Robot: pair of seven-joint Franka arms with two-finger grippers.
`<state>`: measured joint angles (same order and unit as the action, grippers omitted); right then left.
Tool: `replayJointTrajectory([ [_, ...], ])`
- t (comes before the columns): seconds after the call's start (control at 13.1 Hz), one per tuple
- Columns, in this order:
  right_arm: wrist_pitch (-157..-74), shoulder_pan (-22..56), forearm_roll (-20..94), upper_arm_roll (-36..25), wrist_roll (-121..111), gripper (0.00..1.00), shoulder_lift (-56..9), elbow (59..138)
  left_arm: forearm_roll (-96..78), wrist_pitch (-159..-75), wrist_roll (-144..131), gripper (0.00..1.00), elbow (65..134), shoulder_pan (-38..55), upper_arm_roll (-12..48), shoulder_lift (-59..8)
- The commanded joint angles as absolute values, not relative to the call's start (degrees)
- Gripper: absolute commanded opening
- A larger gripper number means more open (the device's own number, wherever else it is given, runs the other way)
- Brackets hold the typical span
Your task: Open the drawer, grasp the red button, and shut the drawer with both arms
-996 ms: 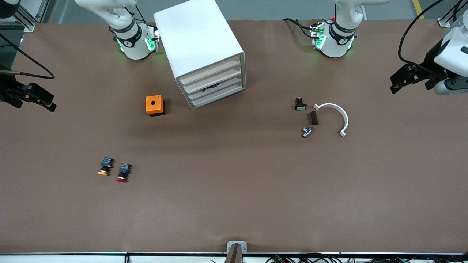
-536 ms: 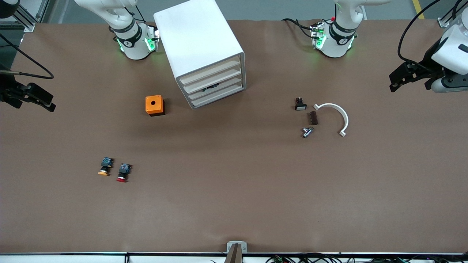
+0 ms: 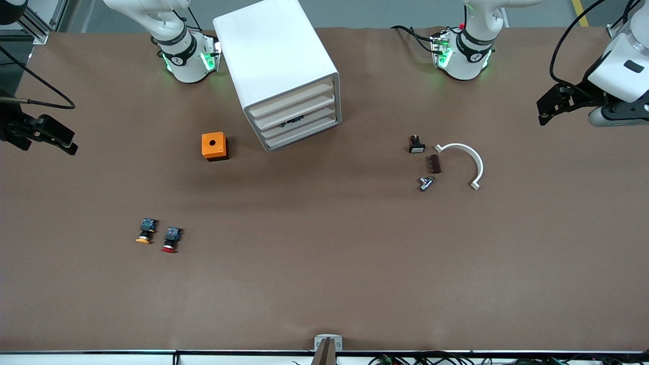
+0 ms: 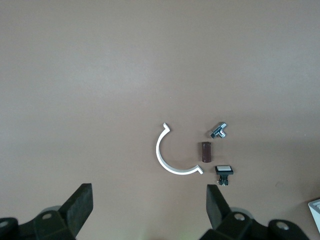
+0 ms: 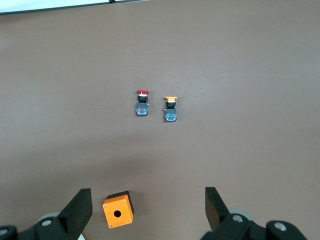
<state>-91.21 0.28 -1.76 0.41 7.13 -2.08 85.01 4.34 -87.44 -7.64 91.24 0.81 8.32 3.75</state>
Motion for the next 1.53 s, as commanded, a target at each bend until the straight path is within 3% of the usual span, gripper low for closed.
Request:
replayJointTrajectory([
  [0.0, -90.5, -0.1, -1.1, 0.8, 6.4, 1.0, -2.3, 84.1, 5.1, -86.8, -6.0, 1.0, 92.0, 0.2, 8.7, 4.8],
  [1.46, -90.2, -0.2, -1.1, 0.6, 6.4, 1.0, -2.3, 84.6, 4.8, -84.2, -6.1, 1.0, 93.9, -2.1, 9.0, 7.2],
])
